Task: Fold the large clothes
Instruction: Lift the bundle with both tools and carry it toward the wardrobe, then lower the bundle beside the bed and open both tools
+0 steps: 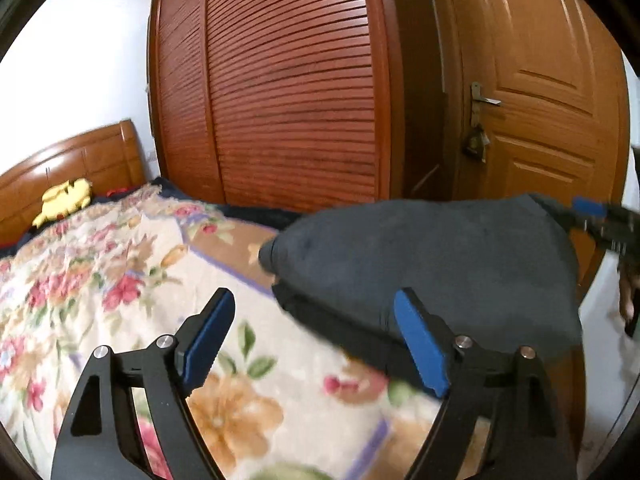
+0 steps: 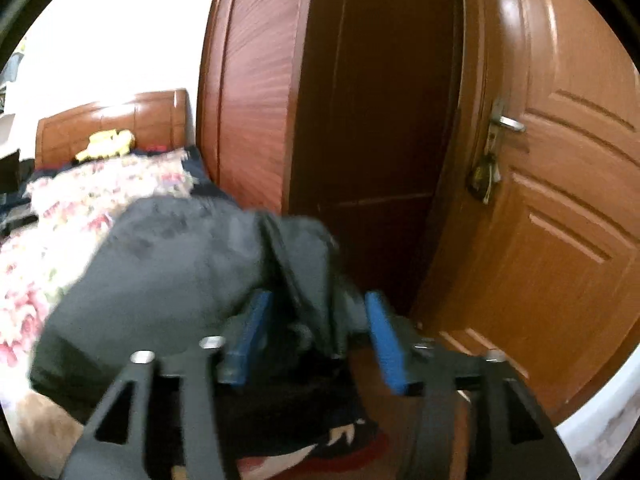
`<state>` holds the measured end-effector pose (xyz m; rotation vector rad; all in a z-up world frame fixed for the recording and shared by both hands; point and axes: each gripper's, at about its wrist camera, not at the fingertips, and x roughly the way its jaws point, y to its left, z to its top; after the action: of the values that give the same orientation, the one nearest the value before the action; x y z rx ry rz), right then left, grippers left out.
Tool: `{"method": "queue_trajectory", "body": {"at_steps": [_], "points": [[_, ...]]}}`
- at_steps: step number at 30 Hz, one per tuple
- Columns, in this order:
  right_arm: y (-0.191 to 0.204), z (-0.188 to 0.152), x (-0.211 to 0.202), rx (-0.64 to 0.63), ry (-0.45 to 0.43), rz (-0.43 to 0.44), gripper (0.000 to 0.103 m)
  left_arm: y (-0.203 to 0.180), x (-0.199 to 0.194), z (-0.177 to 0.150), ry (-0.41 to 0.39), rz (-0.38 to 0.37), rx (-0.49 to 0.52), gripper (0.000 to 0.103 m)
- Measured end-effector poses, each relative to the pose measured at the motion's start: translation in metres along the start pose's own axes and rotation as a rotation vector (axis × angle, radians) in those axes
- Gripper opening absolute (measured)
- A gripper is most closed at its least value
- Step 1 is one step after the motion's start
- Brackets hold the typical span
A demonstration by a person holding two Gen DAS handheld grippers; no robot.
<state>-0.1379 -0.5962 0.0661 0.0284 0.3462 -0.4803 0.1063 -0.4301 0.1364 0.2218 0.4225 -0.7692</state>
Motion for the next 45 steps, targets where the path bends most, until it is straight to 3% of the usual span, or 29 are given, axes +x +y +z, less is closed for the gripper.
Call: {"method": "queue_trajectory", "body": {"at_steps": [4, 11, 15, 19, 25, 37, 45], "points": [[0.026, 0.013, -0.033, -0.022, -0.047, 0.05, 0.066, 0.006, -0.026, -0.024, 0.006, 0.003, 0.002, 0.094], [0.065, 0.004, -0.03, -0.05, 0.03, 0.153, 0.066, 0.021, -0.065, -0.058, 0.028, 0.023, -0.032, 0.094], [0.047, -0.005, -0.004, -0.039, 0.068, 0.152, 0.066, 0.029, -0.082, -0.078, 0.051, 0.062, -0.033, 0.094], [0.024, 0.009, 0.009, 0.002, 0.084, 0.139, 0.066, 0.039, -0.103, -0.1, 0.055, 0.111, -0.054, 0.094], [0.03, 0.013, -0.032, -0.011, 0.063, 0.144, 0.066, 0.056, -0.129, -0.132, 0.083, 0.168, -0.094, 0.094], [0.105, -0.009, -0.102, -0.13, -0.014, 0.321, 0.066, 0.091, -0.202, -0.182, 0.068, 0.297, -0.174, 0.094], [0.178, -0.03, -0.106, -0.161, -0.034, 0.499, 0.067, 0.118, -0.237, -0.223, 0.058, 0.435, -0.182, 0.094]]}}
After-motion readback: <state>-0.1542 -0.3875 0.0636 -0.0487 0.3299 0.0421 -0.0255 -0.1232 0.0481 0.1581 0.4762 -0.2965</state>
